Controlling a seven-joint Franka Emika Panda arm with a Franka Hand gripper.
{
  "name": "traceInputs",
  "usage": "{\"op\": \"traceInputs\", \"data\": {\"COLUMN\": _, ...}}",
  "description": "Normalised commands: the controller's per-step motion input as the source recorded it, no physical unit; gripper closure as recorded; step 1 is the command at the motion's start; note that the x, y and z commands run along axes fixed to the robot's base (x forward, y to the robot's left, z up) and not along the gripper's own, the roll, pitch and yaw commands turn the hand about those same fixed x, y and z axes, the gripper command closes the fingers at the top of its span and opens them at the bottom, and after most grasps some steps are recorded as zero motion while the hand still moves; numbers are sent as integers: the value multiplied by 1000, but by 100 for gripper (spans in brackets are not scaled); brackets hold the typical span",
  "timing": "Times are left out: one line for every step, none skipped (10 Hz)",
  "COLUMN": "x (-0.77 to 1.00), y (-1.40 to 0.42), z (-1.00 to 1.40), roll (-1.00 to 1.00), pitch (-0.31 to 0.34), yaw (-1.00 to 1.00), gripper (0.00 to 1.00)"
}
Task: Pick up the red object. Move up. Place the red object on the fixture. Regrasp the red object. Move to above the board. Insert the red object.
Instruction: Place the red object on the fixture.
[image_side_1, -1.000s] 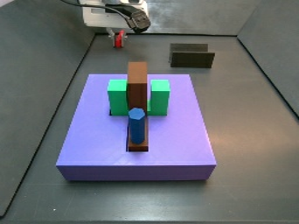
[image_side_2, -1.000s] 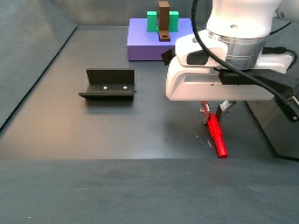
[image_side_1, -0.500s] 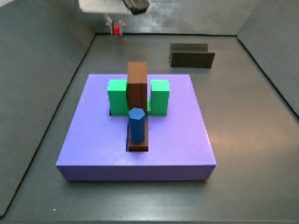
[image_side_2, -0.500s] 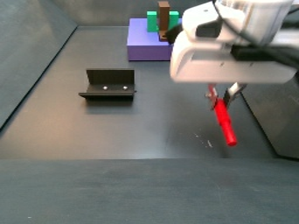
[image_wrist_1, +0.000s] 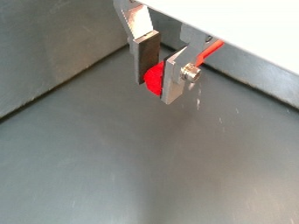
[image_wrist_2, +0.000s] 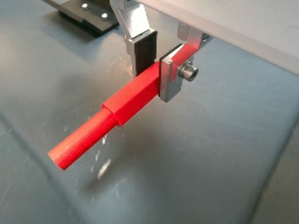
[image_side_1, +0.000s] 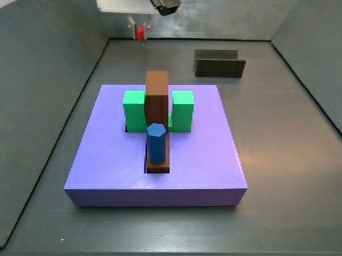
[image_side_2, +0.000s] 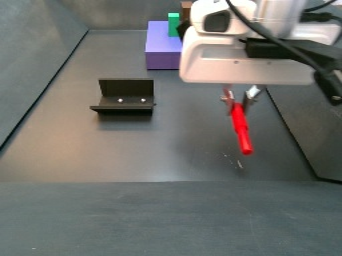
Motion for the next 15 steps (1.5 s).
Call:
{"op": "traceInputs", "data": {"x": 1000, "y": -234, "z": -31, "roll": -431, "pitch": 60, "yaw": -40, "gripper": 100}}
{"op": "traceInputs", "data": {"x": 1000, "y": -197, "z": 0, "roll": -494, "pitch": 94, "yaw": -37, "gripper": 100}}
{"op": "traceInputs", "data": {"x": 1000, "y": -200, "z": 0, "roll": -509, "pitch": 100, "yaw": -46, "gripper": 100}}
{"op": "traceInputs", "data": {"x": 1000, "y": -137, "z": 77, "roll": -683, "pitch": 134, "yaw": -91, "gripper": 100}}
{"op": "traceInputs", "data": {"x": 869, "y": -54, "z": 311, "roll": -937, "pitch": 111, "yaw": -160, "gripper": 100}}
{"op": "traceInputs", "data": {"x": 820, "y": -31, "z": 351, "roll": -1000, "pitch": 89, "yaw": -191, "gripper": 100}}
{"op": "traceInputs", "data": {"x": 729, "y": -6, "z": 337, "roll": -1000, "pitch": 9, "yaw": -240, "gripper": 100}}
{"op": "traceInputs", "data": {"x": 669, "y": 0, "z": 334, "roll": -1000, "pitch": 0, "yaw": -260, "gripper": 100}}
{"op": "traceInputs", "data": {"x": 649, "y": -26, "z": 354, "roll": -1000, "pitch": 0, "yaw": -266, "gripper": 100}}
{"op": "traceInputs", "data": {"x": 706, "y": -200, "z": 337, "roll": -894, "pitch": 0, "yaw": -220, "gripper": 100}}
{"op": "traceInputs", "data": {"x": 811, "y": -226, "z": 280, "roll": -811, "pitch": 40, "yaw": -177, "gripper": 100}}
{"op": "traceInputs", "data": {"x": 871, "y": -231, "z": 226, "roll": -766, "pitch": 86, "yaw": -151, "gripper": 100}}
{"op": "traceInputs", "data": {"x": 931, "y": -234, "z": 160, "roll": -717, "pitch": 97, "yaw": -129, "gripper": 100}}
{"op": "traceInputs", "data": {"x": 1000, "y": -234, "z": 14, "roll": -591, "pitch": 131, "yaw": -46, "gripper": 100}}
{"op": "traceInputs", "data": {"x": 1000, "y": -223, "z": 6, "roll": -566, "pitch": 146, "yaw": -31, "gripper": 100}}
